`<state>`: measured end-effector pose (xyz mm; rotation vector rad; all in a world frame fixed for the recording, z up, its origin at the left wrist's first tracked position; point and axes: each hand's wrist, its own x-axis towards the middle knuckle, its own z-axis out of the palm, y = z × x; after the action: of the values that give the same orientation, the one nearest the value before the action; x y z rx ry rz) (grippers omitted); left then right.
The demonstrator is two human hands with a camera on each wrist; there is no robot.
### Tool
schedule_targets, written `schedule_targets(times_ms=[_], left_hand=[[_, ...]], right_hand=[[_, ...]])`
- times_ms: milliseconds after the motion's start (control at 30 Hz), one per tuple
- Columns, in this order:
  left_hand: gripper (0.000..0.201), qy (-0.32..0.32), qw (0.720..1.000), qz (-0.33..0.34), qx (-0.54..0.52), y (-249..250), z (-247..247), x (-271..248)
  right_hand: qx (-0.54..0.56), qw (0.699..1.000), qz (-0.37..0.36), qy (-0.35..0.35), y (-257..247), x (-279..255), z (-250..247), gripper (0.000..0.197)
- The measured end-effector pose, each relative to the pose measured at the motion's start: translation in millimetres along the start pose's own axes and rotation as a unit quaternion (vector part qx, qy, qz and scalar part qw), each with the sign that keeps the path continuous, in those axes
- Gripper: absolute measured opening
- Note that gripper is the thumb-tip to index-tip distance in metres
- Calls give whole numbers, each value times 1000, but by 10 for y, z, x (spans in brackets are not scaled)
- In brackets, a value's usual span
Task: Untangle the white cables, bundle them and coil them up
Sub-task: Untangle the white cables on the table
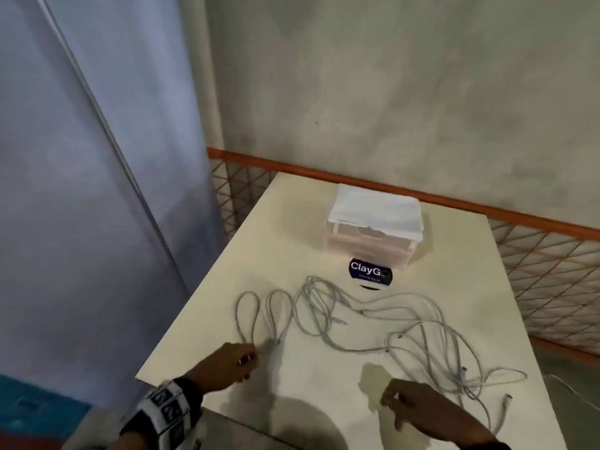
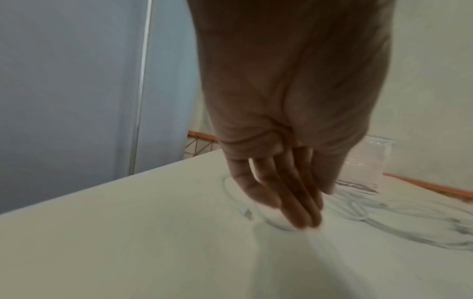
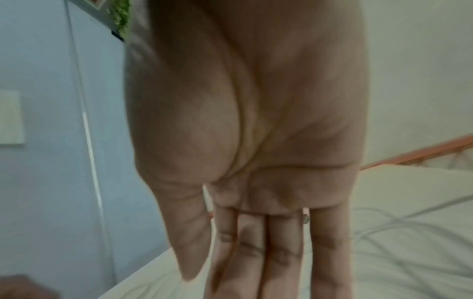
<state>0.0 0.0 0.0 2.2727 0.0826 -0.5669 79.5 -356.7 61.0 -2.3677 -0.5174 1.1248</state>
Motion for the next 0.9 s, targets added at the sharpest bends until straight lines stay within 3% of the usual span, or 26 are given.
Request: schedule_targets(times_ms=[33,100,167,233,367,433,500,567,633,700,800,900], left_hand=[[7,53,998,6,21,-60,-36,100],[23,125,987,-10,102,-145,-88,251],[37,137,978,-60,146,-209,-115,363],[37,131,973,-82,170,-284,-56,427],[20,154,975,-30,157,-194,-49,475],[11,190,977,37,84,7,-63,475],[2,197,971,94,-94,383,-142,440],[8,174,938,136,-268,788,-268,403],[12,157,900,159,-375,1163,-397,358],[10,155,867,173,-442,1468,-513,312],[10,178,826,199,-496,1678,-651,301],[11,231,829,205,-466,1622,-812,308]], right_hand=[[13,1000,-16,-5,-39,150,-22,18],[24,999,-23,-3,-184,426,-24,15],[20,998,-53,-11,-341,717,39,19],[13,997,-80,-9,-471,949,139,21],[27,993,-119,8,-746,1206,245,17],[37,989,-141,33,-850,1286,272,28],[60,985,-153,48,-962,1327,240,53],[92,978,-180,44,-1088,1330,189,61],[120,972,-201,13,-1238,1275,178,62],[129,969,-212,-8,-1343,1241,202,54],[103,967,-232,-19,-1347,1256,312,26],[105,976,-186,-47,-1093,1302,327,33]])
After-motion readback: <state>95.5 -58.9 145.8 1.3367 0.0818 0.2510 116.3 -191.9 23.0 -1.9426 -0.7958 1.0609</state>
